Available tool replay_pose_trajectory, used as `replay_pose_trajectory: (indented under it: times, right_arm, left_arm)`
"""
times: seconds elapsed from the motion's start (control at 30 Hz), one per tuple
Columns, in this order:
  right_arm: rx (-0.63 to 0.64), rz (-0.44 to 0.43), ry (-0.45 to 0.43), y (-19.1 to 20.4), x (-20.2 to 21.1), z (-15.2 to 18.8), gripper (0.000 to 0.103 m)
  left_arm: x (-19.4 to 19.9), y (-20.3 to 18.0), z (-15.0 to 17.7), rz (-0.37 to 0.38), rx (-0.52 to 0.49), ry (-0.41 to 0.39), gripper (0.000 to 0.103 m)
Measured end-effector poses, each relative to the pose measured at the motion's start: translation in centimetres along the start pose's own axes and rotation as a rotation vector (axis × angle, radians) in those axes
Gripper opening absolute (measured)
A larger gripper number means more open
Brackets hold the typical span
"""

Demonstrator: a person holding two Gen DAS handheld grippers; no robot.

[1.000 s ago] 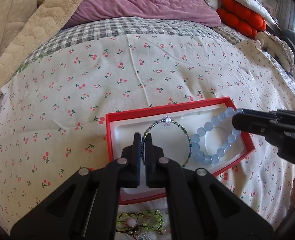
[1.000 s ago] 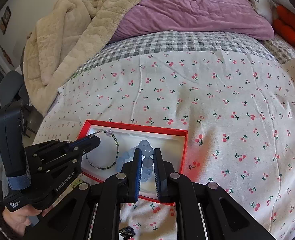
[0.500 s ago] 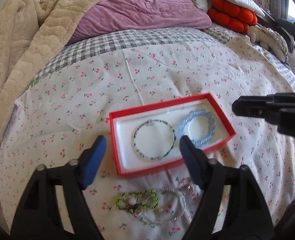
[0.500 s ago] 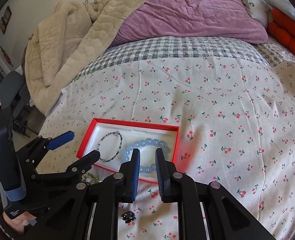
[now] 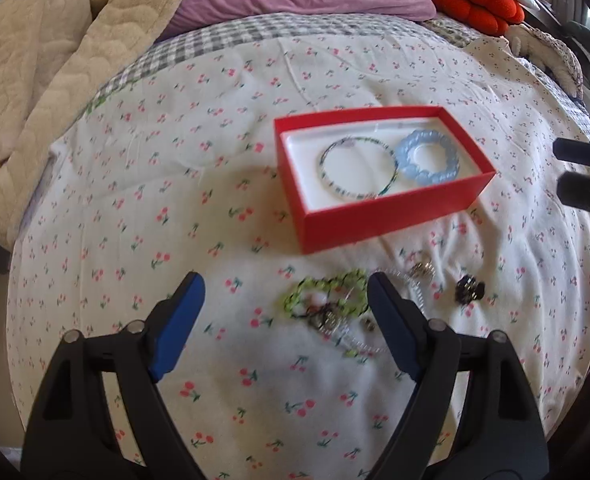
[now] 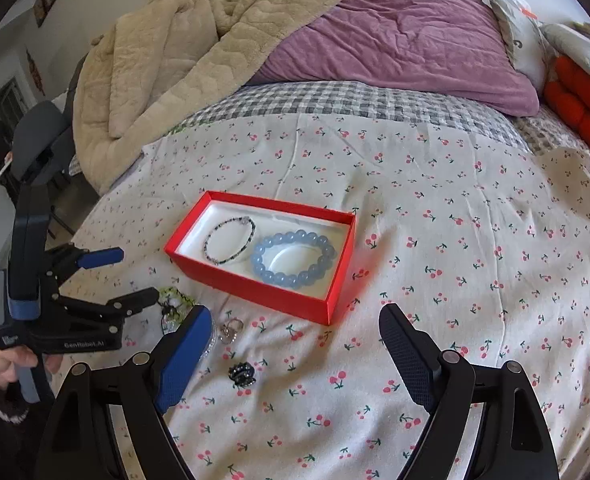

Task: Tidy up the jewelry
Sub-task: 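Open both tools to release the bracelets and withdraw, then grasp the lime green beaded bracelet with left tool while right grasps clear beaded bracelet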

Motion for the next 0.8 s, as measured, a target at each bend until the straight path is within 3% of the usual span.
replay_pose_trajectory:
  times: [0.27,0.53,0.8]
  right_arm:
    - [0.087,0.002,0.009,2.8,-1.3,2.9,0.087]
    - [0.146,-0.036,0.070,5.7,-3.9,5.0,0.087]
    - [0.156,-0.037,0.089,6.0,-5.4,4.8,0.087]
  left_arm:
    - [-0.2,3.2,1.6,0.014,0.069,-0.003,0.083]
    - [-1.5,4.2,2.2,0.115,0.127,0.032,0.082]
    - [-3.1,2.0,1.8,0.217,0.131,0.092,0.045]
Point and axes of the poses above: each gripper's, at about its wrist camera, not at the fingertips, and x roughly against the way its jaws point, y to its left, z to its underside, the point moved 7 cm from there along -x, roughly the way its jaws point, and after that the axes turned 15 degrees about x, right-handed, at the moved point
